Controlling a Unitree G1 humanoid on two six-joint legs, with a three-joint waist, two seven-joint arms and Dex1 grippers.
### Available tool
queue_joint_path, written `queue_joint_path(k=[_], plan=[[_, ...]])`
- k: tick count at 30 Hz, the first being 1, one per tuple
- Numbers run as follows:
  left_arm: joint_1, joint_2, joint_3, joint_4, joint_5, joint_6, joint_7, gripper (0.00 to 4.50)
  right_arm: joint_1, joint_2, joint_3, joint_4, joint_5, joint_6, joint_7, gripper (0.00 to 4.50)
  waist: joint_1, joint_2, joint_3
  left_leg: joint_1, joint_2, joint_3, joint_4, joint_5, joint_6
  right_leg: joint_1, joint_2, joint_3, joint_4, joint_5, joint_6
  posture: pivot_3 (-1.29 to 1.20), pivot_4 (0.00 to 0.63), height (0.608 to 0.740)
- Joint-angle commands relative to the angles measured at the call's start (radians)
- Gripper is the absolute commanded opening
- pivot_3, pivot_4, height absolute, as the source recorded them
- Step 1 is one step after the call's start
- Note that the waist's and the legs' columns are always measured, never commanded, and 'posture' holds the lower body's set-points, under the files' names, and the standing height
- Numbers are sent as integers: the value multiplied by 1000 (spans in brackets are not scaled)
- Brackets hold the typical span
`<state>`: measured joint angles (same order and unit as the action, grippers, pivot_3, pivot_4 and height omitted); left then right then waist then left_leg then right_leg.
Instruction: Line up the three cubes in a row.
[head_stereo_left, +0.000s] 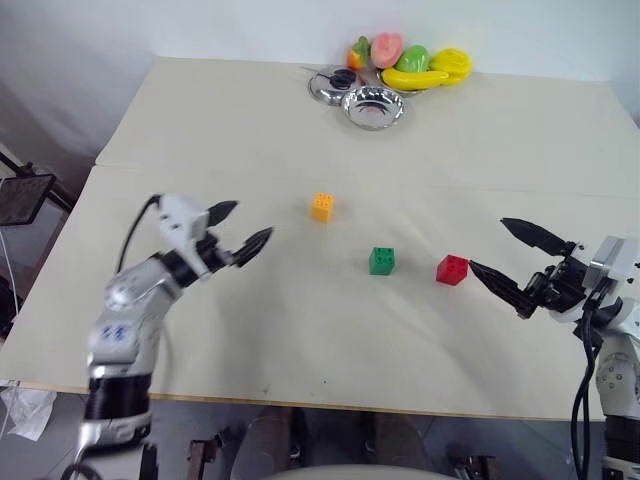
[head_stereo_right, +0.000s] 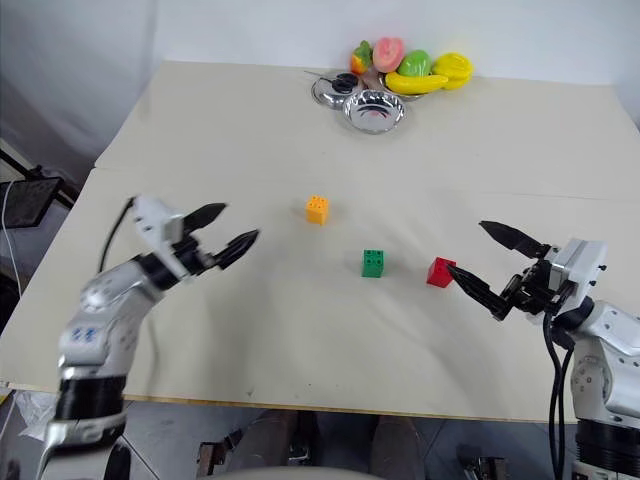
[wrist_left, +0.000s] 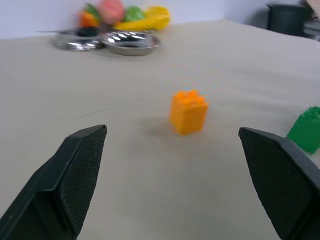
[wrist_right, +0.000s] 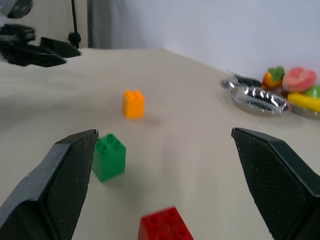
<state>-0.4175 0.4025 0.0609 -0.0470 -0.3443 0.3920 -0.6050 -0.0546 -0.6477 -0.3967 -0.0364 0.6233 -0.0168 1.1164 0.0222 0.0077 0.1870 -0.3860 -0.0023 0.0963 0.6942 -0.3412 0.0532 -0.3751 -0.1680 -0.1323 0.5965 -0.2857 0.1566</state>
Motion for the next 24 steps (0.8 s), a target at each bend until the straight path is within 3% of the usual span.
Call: queue_joint_path(k=[1, 10, 17, 20, 24], plan=[[-70, -30, -74, 97, 67, 29, 32, 4489, 18, -16, -17, -53, 23, 24, -6, 4500, 0, 0, 0, 0, 0, 0, 0, 0, 0, 0, 1, 0, 0, 0, 0, 0, 150, 740], [-332, -227, -149, 528, 216, -114, 172, 4489, 106, 14, -46, -168, 41, 41, -63, 4500, 13, -1, 0, -1, -1, -1, 2, 1, -1, 1, 1, 0, -1, 1, 1, 0, 150, 740], [-444, -286, -130, 753, 260, -231, 221, 4489, 172, 31, -55, -228, 53, 43, -98, 4500, 13, -1, 0, -1, -1, 0, 2, 1, -1, 0, 1, -1, -2, 1, 1, 0, 150, 740], [-462, -291, -125, 788, 262, -249, 213, 3898, 182, 37, -52, -237, 52, 40, -110, 4500, 13, -1, 0, -1, 0, 0, 2, 1, -1, 0, 1, 0, -2, 1, 1, 0, 150, 740], [-453, -282, -123, 775, 260, -245, 175, 2667, 189, 42, -48, -237, 49, 33, -116, 4500, 13, -1, 0, -1, 0, 0, 1, 1, 0, 0, 1, 0, -2, 1, 1, 0, 150, 740]])
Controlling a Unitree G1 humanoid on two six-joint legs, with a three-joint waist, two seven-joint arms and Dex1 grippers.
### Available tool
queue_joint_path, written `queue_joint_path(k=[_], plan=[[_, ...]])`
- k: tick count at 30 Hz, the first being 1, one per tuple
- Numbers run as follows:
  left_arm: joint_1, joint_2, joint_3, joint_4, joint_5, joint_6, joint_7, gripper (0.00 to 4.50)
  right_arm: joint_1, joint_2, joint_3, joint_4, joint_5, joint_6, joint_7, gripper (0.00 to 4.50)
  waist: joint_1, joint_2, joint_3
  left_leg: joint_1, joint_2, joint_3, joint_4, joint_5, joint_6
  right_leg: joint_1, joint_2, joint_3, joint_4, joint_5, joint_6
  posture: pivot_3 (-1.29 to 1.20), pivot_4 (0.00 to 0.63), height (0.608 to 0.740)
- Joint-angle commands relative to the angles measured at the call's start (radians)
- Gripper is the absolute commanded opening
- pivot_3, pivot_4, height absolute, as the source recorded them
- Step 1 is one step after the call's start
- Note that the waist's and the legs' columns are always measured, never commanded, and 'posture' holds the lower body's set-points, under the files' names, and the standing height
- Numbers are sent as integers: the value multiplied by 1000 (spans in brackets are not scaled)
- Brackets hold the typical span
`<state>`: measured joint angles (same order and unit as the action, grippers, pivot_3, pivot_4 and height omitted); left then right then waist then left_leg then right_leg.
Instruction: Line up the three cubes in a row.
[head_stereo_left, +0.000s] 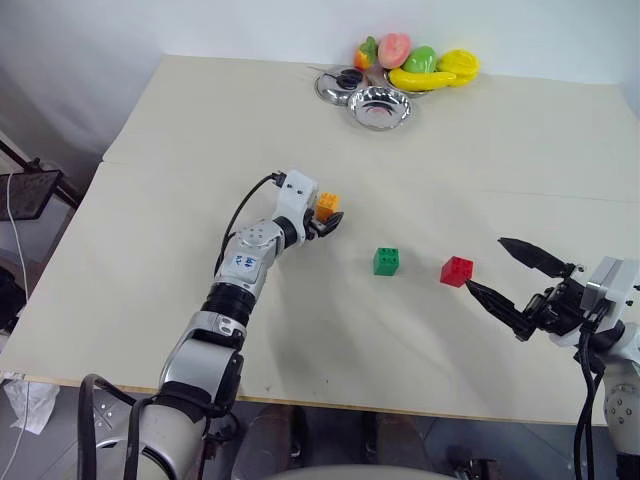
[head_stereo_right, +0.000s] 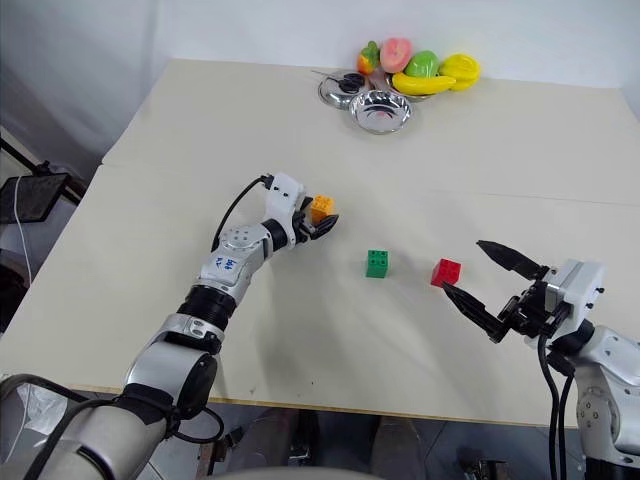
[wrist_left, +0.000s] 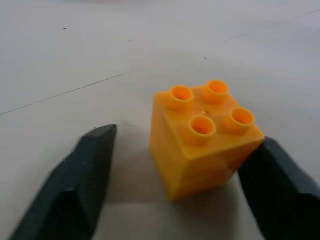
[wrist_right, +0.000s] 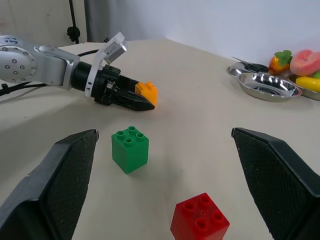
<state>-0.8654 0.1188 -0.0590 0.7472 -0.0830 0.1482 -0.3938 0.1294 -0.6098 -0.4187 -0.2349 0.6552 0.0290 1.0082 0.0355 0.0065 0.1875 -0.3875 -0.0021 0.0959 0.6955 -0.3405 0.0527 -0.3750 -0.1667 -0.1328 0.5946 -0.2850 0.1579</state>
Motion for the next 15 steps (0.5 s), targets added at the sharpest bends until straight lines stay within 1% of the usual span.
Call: queue_joint_path(k=[1, 3, 4, 5, 6, 7, 8, 9, 11, 13, 15], plan=[[0, 8, -6, -30, -2, 8, -56, 2359, 5, 4, -26, -37, 17, -14, -8, 4500, 0, 0, 0, 0, 0, 0, 0, 0, 0, 0, 0, 0, 0, 0, 0, 0, 150, 740], [14, 25, -4, -59, -11, 9, -104, 1725, 6, 2, -28, -32, 16, -17, -5, 4500, -1, 0, 0, 0, 0, 0, 0, 0, 0, 0, 0, 0, 0, 0, 0, 0, 150, 740], [21, 39, -7, -73, -15, -4, -143, 1488, 7, -1, -30, -30, 16, -17, -3, 4500, -2, 0, 0, 0, 0, 0, 0, 0, 0, 0, 0, 0, 0, 0, 0, 0, 150, 740], [28, 54, -9, -88, -24, -26, -197, 1504, 7, -5, -34, -27, 17, -18, 0, 4500, -3, 0, 0, 0, 0, 0, 0, 0, 0, 0, 0, 0, 0, 0, 0, 0, 150, 740], [36, 83, -18, -101, -37, -45, -293, 1504, 9, -14, -42, -23, 19, -15, 6, 4500, -7, 0, 0, 0, 0, 0, 0, 0, 0, 0, 0, 0, 0, 0, 0, 0, 150, 740], [46, 115, -32, -113, -54, -71, -411, 1504, 12, -25, -50, -20, 22, -11, 14, 4500, -9, 0, 0, 0, 0, 0, 0, 0, 0, 0, 0, 0, 0, 0, 0, 0, 150, 740], [53, 154, -39, -114, -75, -134, -544, 1504, 22, -39, -61, -20, 27, -5, 30, 4500, -11, 0, 0, 0, -1, 0, 0, 0, 0, -1, 0, 0, 0, 0, 0, 0, 150, 740], [55, 179, -43, -109, -89, -180, -633, 1504, 27, -50, -68, -20, 31, 0, 40, 4500, -12, 0, 0, 0, -1, 1, -1, 0, 0, -1, 0, 0, 0, 0, 0, 0, 150, 740], [39, 226, -46, -55, -103, -272, -792, 1504, 50, -77, -84, -30, 46, 21, 68, 4500, -11, 0, 0, 0, 0, 1, -1, 0, 0, -1, 0, 0, 0, 0, 0, 0, 150, 740], [5, 265, -56, 48, -90, -378, -936, 1504, 93, -114, -106, -39, 69, 53, 113, 4500, -8, 0, 0, 0, 0, 1, -1, 0, 0, -1, 0, 0, -1, 0, 0, 0, 150, 740], [-31, 278, -59, 146, -66, -458, -996, 1504, 126, -138, -123, -40, 87, 78, 145, 4500, -6, 0, 0, 0, 0, 0, 0, 0, 0, -1, 0, 0, -1, 0, 0, 0, 150, 740]])
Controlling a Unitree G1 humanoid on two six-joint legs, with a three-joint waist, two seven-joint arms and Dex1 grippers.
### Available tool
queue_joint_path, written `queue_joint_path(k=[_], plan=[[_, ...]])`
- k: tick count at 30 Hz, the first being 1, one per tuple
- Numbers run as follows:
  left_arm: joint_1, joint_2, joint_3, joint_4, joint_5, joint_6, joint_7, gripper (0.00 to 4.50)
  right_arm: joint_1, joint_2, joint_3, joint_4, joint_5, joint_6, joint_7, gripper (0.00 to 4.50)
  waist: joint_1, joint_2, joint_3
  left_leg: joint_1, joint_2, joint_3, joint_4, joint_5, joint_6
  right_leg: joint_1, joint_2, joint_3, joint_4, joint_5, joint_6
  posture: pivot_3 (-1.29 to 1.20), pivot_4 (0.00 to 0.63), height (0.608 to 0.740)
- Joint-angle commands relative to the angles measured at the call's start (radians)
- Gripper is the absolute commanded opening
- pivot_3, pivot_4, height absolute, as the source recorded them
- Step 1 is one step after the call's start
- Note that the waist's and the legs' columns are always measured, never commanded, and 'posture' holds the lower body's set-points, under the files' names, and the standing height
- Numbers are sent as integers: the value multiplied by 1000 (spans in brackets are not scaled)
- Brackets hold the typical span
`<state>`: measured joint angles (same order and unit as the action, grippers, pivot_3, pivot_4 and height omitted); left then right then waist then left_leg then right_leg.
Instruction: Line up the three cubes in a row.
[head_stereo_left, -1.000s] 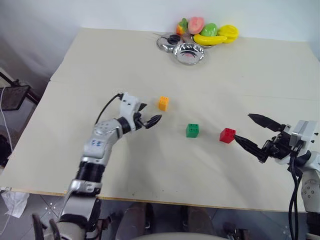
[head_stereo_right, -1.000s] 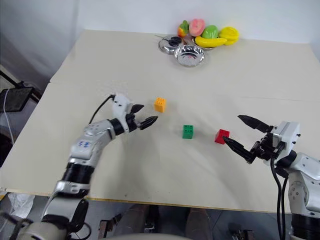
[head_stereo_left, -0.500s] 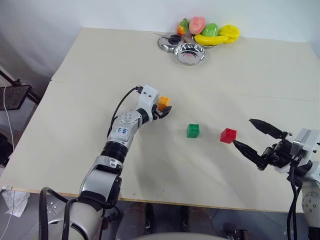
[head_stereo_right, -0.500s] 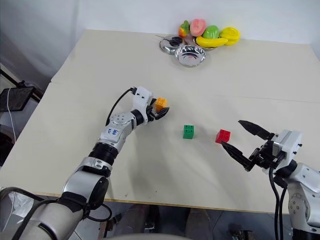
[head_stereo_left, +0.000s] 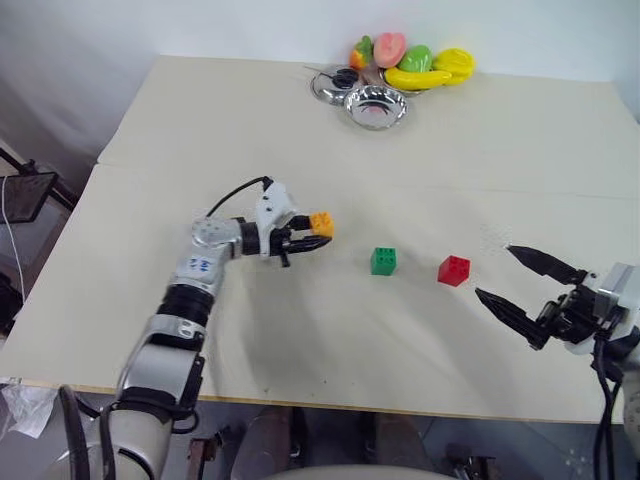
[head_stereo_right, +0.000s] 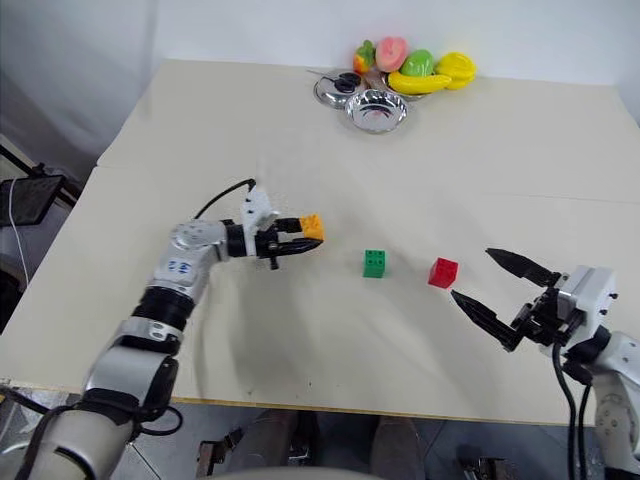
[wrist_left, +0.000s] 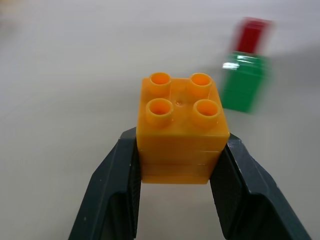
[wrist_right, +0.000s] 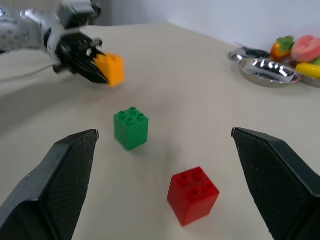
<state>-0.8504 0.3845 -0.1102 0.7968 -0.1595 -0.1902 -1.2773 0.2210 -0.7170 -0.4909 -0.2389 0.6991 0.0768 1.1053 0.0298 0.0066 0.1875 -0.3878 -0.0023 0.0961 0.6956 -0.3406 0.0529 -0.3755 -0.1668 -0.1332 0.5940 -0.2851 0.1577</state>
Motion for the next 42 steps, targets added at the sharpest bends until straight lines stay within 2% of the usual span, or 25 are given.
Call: queue_joint_path(k=[1, 4, 9, 24, 30, 33, 38, 42], plan=[[-72, 12, -6, 148, 20, -147, -124, 1504, 56, -41, -59, -32, 42, 31, 72, 4500, 1, 0, 0, 0, 0, 0, 0, 0, 0, 0, 0, 0, 0, 0, 0, 0, 150, 740], [-144, 0, -14, 295, 61, -211, -154, 1504, 102, -54, -84, -17, 35, 34, 111, 4500, 1, -1, 0, -2, -1, 0, 1, -1, 2, 0, 0, -1, 0, 0, 0, 0, 150, 740], [-192, -21, -24, 410, 122, -274, -148, 1504, 111, -36, -84, -50, 37, 44, 96, 4500, -4, -1, 0, -2, -1, 0, 1, -2, 3, 0, -1, 0, -1, 0, 1, 0, 150, 740], [-227, -31, 8, 492, 184, -247, -84, 1504, 147, -16, -86, -45, 21, 20, 117, 4500, -4, -1, 1, -2, 1, 0, 3, -2, 4, -1, -1, 0, 1, 1, 1, 0, 150, 740], [-235, -33, 12, 495, 205, -260, -47, 3415, 138, -16, -66, -45, 15, 25, 121, 4500, -3, -2, 1, -2, 2, 0, 3, -2, 4, -1, -1, 0, 1, 1, 1, 0, 150, 740], [-234, -11, 34, 488, 191, -278, -89, 4358, 137, -19, -61, -47, 16, 27, 128, 4500, -5, -2, 1, -2, 2, 0, 3, -2, 4, -1, -1, 0, 1, 1, 1, 0, 150, 740], [-194, 77, 79, 437, 138, -313, -258, 4439, 125, -38, -74, -20, 13, 22, 155, 4500, -9, -1, 1, -2, 1, 0, 2, -2, 4, -1, -1, 0, 1, 1, 1, 0, 150, 740], [-86, 205, 119, 276, -3, -251, -337, 4439, 105, -54, -97, 29, 9, -3, 207, 4500, -17, -1, 0, -2, 3, 0, 2, -2, 4, -2, -1, 0, 1, 1, 1, 0, 150, 740]])
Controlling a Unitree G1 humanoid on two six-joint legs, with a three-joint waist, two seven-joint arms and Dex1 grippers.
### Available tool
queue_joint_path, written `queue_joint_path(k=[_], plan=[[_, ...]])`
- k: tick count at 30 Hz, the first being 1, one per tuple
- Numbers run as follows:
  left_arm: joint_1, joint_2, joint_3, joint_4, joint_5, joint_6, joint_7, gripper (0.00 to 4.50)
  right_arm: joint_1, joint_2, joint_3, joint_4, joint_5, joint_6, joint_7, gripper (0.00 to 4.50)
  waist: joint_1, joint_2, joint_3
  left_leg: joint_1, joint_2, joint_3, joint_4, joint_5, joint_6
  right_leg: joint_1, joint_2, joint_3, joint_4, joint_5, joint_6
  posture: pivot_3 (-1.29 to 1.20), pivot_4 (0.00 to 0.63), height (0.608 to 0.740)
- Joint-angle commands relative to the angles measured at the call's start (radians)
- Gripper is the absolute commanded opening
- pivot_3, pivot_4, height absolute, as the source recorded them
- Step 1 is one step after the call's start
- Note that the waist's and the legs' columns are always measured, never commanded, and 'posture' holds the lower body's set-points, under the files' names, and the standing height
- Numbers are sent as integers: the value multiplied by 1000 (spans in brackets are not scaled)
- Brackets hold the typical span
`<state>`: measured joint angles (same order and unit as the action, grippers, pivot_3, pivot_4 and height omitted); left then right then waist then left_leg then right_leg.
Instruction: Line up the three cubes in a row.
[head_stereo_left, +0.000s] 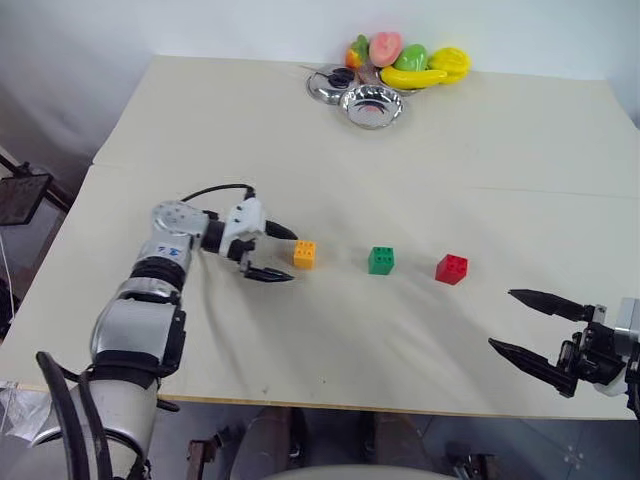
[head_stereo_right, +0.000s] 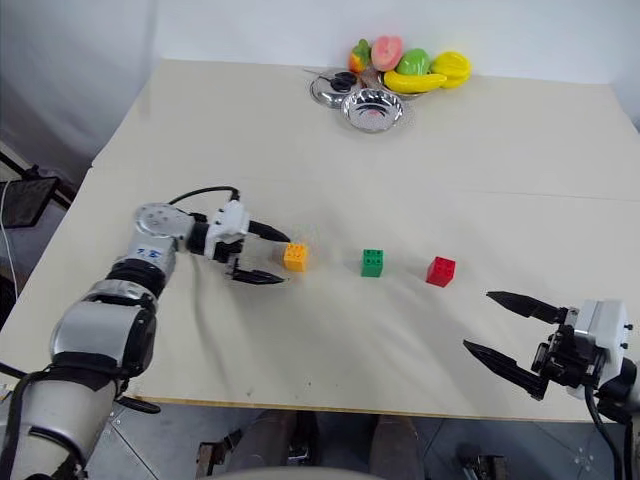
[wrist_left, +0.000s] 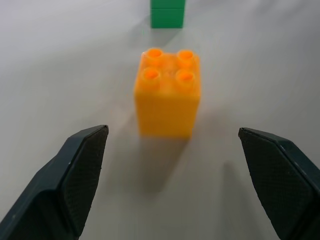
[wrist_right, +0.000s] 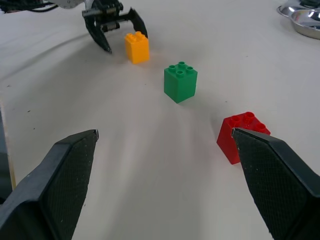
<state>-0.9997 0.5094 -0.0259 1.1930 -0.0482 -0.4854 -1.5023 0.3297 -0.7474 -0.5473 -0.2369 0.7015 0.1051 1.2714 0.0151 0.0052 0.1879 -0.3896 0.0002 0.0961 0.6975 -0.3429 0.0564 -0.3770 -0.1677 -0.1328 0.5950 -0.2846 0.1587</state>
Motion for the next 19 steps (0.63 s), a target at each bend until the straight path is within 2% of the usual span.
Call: queue_joint_path(k=[1, 4, 6, 9, 12, 15, 19], plan=[[111, 113, 34, -187, -163, 73, -112, 4439, -7, -30, -47, 44, 4, -36, 54, 4500, -4, 0, 0, 0, 0, 0, 0, 0, 0, 0, 0, 0, 0, 0, 0, 0, 150, 740], [289, 198, 83, -405, -244, 149, -107, 4439, -13, -49, -56, 98, -21, -76, 98, 4500, -12, 0, 0, 0, 0, -1, 0, 0, 0, 0, 0, 0, 0, 0, 0, 0, 150, 740], [468, 248, 157, -617, -327, 256, -27, 4439, -27, -68, -63, 161, -61, -161, 153, 4500, -17, 0, 0, 0, -1, -1, 0, -1, 1, 1, -1, 1, 0, 0, 0, 0, 150, 740], [710, 280, 258, -891, -392, 376, 119, 4439, -53, -86, -91, 252, -79, -210, 174, 4500, -19, 0, 0, 1, -1, -1, 0, -2, 1, 2, -3, 1, 0, 0, 0, 0, 150, 740], [901, 282, 351, -1030, -388, 398, 220, 4439, -44, -89, -98, 314, -101, -263, 205, 4500, -9, 1, 0, 2, -1, -3, 1, -2, 1, 3, -4, 1, -1, 0, 0, 0, 150, 740], [959, 265, 398, -1057, -394, 408, 286, 4439, -58, -84, -98, 354, -109, -292, 203, 4500, 0, 1, 0, 4, -1, -3, 0, -2, 0, 4, -4, 1, 0, 0, -1, 0, 150, 740], [967, 245, 392, -1069, -375, 403, 340, 4439, -89, -79, -80, 409, -118, -318, 204, 4500, 3, 2, -1, 4, -2, -2, 0, -3, -1, 4, -6, 2, 0, 0, -1, 0, 150, 740]])
